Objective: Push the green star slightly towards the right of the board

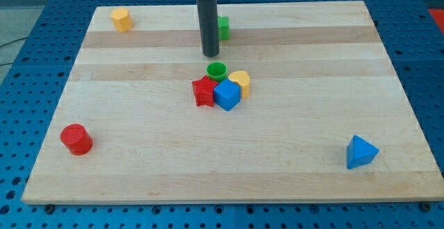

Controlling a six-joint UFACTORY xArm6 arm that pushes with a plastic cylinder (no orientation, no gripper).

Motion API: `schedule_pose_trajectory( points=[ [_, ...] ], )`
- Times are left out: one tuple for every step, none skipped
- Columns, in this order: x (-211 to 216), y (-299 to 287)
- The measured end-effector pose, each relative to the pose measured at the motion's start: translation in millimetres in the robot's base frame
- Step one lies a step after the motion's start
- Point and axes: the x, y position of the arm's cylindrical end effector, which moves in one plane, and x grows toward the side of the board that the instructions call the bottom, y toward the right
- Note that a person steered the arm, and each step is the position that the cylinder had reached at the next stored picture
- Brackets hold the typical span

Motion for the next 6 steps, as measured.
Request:
schedule_pose_trajectory(
  points=[
    [-20.9, 0.3],
    [-38.0, -0.2],
    [-41.0, -29.6],
    [-45.0, -24.8],
    [-62.9, 8.3],
    [-66.3, 6.3]
  ],
)
